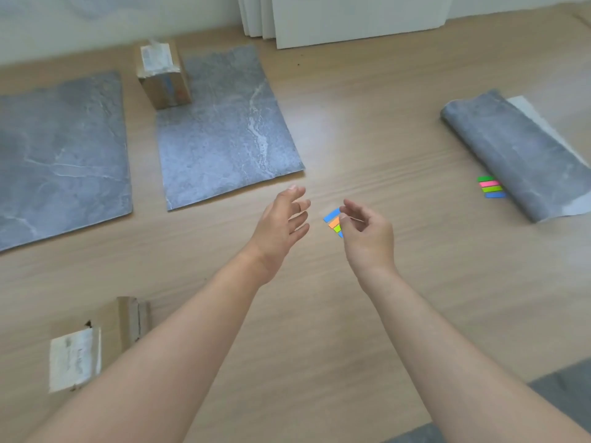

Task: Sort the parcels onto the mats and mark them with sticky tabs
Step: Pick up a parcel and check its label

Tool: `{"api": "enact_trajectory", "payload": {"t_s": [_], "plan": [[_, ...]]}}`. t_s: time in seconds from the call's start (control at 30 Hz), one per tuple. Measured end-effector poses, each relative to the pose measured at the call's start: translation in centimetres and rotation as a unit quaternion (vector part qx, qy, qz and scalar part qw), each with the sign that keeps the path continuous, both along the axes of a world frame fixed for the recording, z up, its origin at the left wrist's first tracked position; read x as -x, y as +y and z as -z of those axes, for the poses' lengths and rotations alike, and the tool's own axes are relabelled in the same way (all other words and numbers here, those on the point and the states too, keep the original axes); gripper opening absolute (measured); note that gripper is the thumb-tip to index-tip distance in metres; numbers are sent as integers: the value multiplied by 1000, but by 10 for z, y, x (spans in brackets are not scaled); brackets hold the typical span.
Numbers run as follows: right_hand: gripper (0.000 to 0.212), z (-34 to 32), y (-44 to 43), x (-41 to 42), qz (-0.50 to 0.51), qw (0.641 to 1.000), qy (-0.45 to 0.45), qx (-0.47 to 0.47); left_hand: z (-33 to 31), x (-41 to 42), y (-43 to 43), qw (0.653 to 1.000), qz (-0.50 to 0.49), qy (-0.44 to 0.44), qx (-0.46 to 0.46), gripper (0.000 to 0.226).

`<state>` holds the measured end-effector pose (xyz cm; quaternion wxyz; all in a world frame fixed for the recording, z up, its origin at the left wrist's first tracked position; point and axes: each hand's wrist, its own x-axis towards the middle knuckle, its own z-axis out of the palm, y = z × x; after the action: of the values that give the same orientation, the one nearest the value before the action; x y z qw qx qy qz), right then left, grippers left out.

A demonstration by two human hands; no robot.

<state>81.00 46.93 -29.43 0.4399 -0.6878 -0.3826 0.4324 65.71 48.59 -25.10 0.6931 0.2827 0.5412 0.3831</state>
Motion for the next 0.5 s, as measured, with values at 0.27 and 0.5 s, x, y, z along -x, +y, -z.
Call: {"api": "enact_trajectory", "payload": {"t_s": [0.27, 0.5], "plan": [[30, 79, 59, -12, -121, 949, -289, 15, 68, -9, 48, 998, 9, -6, 57, 51], [34, 94, 76, -9, -118, 935, -330, 51, 91, -13, 66, 996, 37, 2, 78, 49]]}}
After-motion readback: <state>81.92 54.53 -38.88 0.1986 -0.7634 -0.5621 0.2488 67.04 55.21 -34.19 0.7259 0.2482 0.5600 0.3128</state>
